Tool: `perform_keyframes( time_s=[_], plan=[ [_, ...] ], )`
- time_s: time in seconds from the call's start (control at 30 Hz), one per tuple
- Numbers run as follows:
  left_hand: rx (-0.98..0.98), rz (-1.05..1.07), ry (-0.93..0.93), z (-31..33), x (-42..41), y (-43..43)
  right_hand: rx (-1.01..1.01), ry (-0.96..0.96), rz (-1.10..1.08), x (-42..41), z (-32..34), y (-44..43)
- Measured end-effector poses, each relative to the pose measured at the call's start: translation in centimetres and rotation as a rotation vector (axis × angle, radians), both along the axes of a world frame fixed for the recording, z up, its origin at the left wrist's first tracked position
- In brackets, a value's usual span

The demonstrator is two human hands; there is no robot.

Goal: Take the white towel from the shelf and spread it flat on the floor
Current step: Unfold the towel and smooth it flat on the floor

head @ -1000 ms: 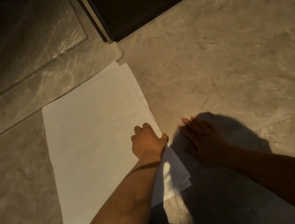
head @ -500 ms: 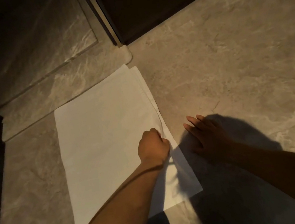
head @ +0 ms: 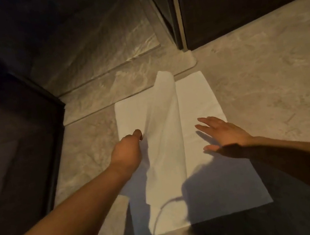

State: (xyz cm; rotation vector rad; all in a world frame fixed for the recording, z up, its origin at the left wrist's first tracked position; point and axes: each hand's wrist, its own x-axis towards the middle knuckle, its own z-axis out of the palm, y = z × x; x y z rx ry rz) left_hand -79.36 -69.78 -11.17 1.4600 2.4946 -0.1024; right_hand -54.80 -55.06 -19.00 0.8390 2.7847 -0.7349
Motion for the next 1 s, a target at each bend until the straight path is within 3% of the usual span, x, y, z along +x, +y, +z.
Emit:
perform_keyframes(
  time_s=[0.13, 0.37, 0.57, 0.63, 0.8, 1.0],
  plan=[
    [0.049, 0.054, 0.014, 0.4, -5.5, -4.1, 0.012, 0.008, 0.054, -4.5, 0.8, -1.7],
    [0.03, 0.141, -0.065, -6.7, -7.5, -9.3, -0.018, -0.056, -0.225, -8.3, -4.8, -9.1],
    [0.159, 0.303, -0.254, -8.9, -6.3, -7.0, -0.004, 0.089, -0.345, -9.0, -5.8, -11.5],
    [0.211, 0.286, -0.308, -9.1, -6.0, -5.7, 0.016, 0.069, -0.347, -9.1, -6.2, -11.0],
    [0.081, 0.21, -0.332, -10.4, -6.5, -5.5, 0.0, 0.081, -0.382, -9.0, -7.8, -11.2],
    [0.266, 0.136, -0.327, -7.7, -8.9, -7.6, 0.001, -0.018, -0.325, -8.5, -7.8, -10.8]
  ],
)
